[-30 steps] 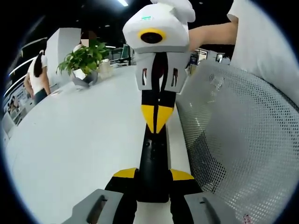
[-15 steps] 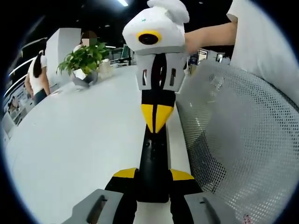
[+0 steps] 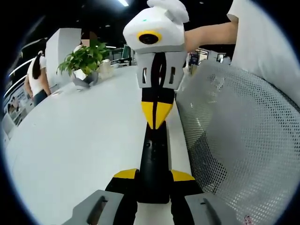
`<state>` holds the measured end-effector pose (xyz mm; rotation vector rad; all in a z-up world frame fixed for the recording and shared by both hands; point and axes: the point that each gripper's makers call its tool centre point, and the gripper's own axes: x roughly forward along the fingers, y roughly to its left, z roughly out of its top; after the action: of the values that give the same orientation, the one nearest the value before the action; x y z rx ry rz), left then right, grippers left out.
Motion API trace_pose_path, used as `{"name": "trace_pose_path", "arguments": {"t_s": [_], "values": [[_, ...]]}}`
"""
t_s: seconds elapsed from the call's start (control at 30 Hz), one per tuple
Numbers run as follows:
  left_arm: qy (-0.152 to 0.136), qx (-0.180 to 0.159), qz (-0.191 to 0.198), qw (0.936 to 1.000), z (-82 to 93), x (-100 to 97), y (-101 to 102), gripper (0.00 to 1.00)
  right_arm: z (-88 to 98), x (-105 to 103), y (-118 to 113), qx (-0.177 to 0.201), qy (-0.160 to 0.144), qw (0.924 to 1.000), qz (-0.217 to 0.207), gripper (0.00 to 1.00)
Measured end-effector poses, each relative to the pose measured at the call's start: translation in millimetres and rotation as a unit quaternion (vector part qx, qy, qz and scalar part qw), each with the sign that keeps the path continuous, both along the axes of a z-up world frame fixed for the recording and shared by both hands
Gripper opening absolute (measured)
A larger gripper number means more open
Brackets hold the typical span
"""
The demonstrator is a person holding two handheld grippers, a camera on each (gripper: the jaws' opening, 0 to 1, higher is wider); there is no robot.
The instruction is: Press the specified remote control buttons in sequence, fully releasing each button before pressing the next.
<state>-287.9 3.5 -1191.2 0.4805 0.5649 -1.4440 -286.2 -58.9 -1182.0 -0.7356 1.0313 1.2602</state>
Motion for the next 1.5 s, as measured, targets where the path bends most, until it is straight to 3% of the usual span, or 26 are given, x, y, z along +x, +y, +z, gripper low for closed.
{"name": "trace_pose_path", "arguments": {"t_s": [0.1,0.4,0.97,1.13,1.27,1.33,1.5], "values": [[0.000,0.000,0.000,1.0000,-0.1,0.1,0.0,0.25,0.2,-0.3,0.8,0.006,0.006,0.9999,-0.006,0.00],[0.000,0.000,0.000,1.0000,0.4,-0.5,0.1,0.25,1.2,-4.9,2.9,-0.005,-0.024,0.9993,0.030,0.00],[0.001,-0.001,0.000,1.0000,0.5,-1.2,0.3,0.25,-1.1,-2.9,6.5,0.001,-0.015,0.9998,0.017,0.00],[0.001,-0.001,-0.001,1.0000,0.1,-0.8,0.1,0.25,-2.5,-4.1,7.1,-0.014,-0.069,0.9969,0.036,0.00],[0.001,-0.001,0.000,1.0000,0.0,-0.7,0.0,0.25,-1.3,-1.9,7.1,0.018,-0.065,0.9976,-0.015,0.00],[0.001,-0.001,0.000,1.0000,0.0,-0.7,-0.1,0.24,-0.4,0.2,7.2,0.043,-0.053,0.9962,-0.054,0.00],[0.001,-0.002,0.001,1.0000,0.1,-0.7,-0.2,0.24,1.0,1.1,6.7,0.079,-0.046,0.9908,-0.100,0.00]]}}
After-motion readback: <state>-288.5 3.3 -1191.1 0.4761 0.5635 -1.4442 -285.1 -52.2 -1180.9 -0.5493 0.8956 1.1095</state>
